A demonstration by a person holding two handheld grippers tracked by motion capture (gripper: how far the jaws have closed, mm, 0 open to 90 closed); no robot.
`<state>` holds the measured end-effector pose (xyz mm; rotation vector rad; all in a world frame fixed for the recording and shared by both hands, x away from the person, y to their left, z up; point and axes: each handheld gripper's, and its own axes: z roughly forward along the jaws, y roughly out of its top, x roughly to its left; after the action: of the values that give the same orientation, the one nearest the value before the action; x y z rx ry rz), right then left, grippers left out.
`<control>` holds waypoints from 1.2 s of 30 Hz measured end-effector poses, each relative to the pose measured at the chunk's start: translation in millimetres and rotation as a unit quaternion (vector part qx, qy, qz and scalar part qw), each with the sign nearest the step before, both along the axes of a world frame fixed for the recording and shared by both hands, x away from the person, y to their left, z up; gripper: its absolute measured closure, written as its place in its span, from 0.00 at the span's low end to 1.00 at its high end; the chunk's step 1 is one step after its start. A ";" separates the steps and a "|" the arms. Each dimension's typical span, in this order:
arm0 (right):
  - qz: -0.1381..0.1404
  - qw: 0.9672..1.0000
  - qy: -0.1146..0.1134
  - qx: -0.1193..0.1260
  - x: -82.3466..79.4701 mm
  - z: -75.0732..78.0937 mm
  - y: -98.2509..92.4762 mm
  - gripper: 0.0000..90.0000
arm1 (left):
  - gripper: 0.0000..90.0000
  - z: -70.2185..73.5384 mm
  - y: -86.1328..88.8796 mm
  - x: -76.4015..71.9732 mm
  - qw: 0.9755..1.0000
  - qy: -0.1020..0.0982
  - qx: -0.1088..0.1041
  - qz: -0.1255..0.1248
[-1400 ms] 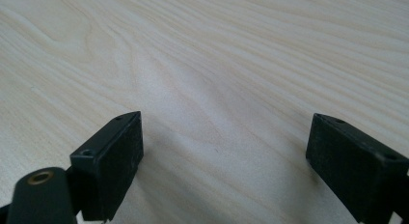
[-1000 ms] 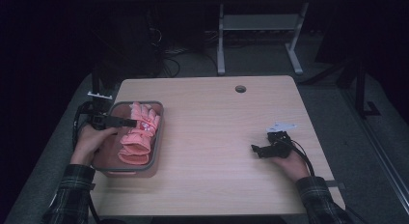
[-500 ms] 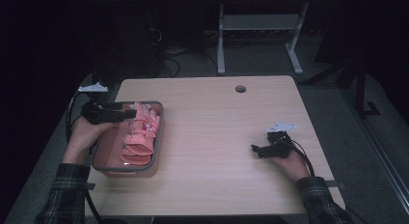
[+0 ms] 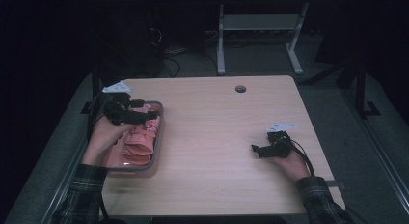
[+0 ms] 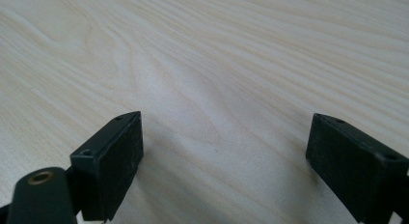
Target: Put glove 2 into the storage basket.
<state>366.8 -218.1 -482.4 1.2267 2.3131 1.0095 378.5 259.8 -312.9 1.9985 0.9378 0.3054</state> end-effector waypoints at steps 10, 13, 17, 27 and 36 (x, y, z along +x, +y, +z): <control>0.000 1.000 0.000 0.000 0.0 0.0 0.0 0.14 | 0.19 -15.9 -58.6 -8.9 0.999 0.017 0.016 -0.042; 0.000 1.000 0.000 0.000 -0.1 0.0 0.0 0.14 | 0.19 -22.6 -71.9 -12.1 0.998 0.018 0.018 -0.051; -0.001 1.000 0.000 0.000 -0.1 0.0 0.1 0.14 | 0.19 -30.1 -89.2 -17.7 0.998 0.020 0.021 -0.062; 0.000 1.000 0.000 0.000 0.0 0.0 0.0 0.14 | 0.19 -54.5 -125.0 -32.3 0.995 0.028 0.030 -0.095; 0.001 1.000 0.000 0.000 0.0 0.0 -0.1 0.14 | 0.19 -82.6 -143.4 -41.7 0.992 0.021 0.058 -0.109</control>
<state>366.7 -218.1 -482.4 1.2258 2.3145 1.0090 336.9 116.4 -395.5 2.2000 0.7322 0.1986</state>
